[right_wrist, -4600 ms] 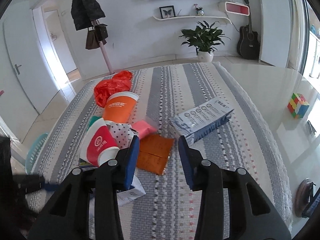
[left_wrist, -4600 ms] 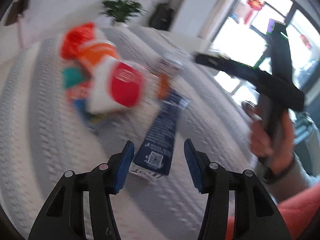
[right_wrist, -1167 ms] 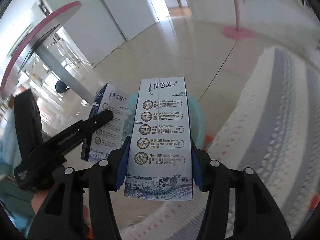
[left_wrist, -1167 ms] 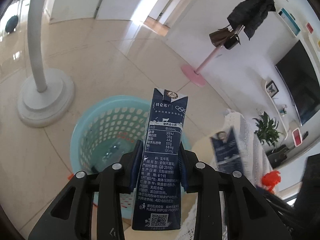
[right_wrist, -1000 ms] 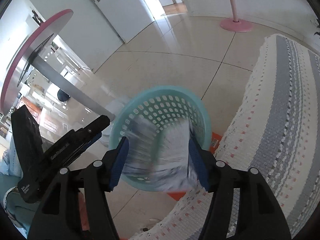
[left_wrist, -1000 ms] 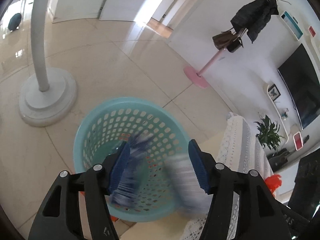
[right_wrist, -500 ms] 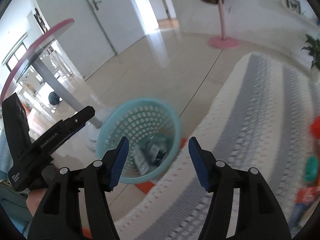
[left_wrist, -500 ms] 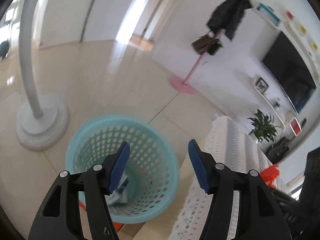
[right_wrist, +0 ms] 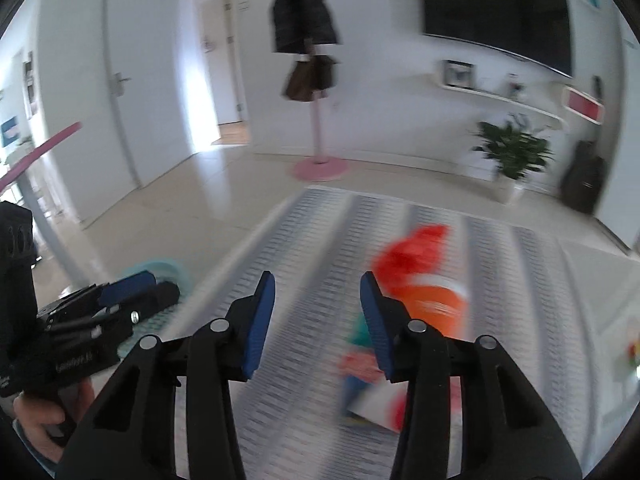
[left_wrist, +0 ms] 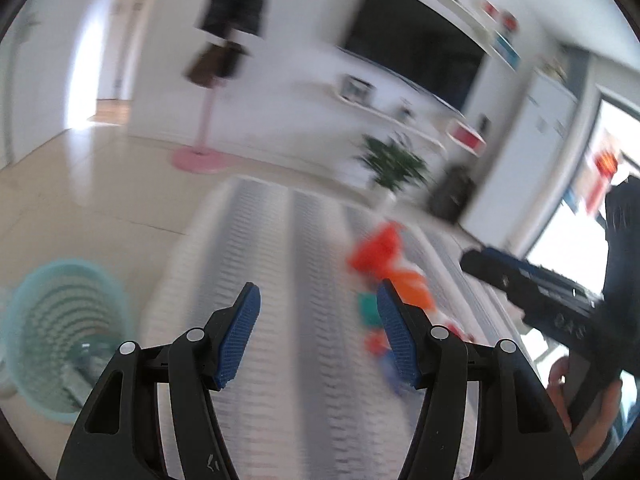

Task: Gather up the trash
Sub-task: 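Move both open tools back over the table, then grasp the tiger-print card box with the left tool while the right tool grasps the red-and-white paper cup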

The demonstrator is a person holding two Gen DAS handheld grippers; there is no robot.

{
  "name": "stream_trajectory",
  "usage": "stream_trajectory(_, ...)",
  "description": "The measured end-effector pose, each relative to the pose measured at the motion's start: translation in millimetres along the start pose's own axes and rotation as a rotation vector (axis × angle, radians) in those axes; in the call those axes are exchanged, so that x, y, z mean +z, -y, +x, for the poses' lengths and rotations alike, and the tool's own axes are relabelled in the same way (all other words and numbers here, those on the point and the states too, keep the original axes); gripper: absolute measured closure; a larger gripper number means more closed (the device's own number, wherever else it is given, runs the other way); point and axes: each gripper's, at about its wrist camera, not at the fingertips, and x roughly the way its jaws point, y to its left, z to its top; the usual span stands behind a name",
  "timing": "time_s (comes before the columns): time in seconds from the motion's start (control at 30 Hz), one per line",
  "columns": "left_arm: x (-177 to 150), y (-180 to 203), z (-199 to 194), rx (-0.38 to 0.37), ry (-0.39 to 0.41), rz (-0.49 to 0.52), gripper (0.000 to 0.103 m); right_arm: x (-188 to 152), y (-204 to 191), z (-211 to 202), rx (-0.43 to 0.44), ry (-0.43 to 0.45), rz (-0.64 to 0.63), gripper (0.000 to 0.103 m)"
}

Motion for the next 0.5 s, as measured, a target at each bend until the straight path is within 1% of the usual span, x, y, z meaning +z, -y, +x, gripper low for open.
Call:
stream_trajectory(0.07,-13,20,16,-0.02,-0.039,0.033,0.045,-14,24,-1,-0.024,-0.018,0.021,0.062)
stream_trajectory(0.13,-30,38,35,-0.039,-0.096,0.056,0.045,-32,43,3,-0.063,-0.052,0.033,0.062)
stream_trajectory(0.2,-43,48,50,-0.057,-0.142,0.064,0.047,-48,56,12,-0.083,-0.086,0.049,0.062)
stream_trajectory(0.3,-59,53,69,-0.081,-0.209,0.071,0.052,-69,70,30,-0.088,-0.143,0.074,0.061)
stream_trajectory(0.33,-64,54,72,-0.076,-0.219,0.076,0.054,-73,72,35,-0.082,-0.161,0.077,0.054)
stream_trajectory(0.37,-65,52,74,-0.07,-0.222,0.077,0.055,-77,73,39,-0.077,-0.171,0.077,0.045)
stream_trajectory(0.5,-67,38,80,-0.045,-0.231,0.034,0.055,-87,66,51,-0.088,-0.196,0.045,0.033)
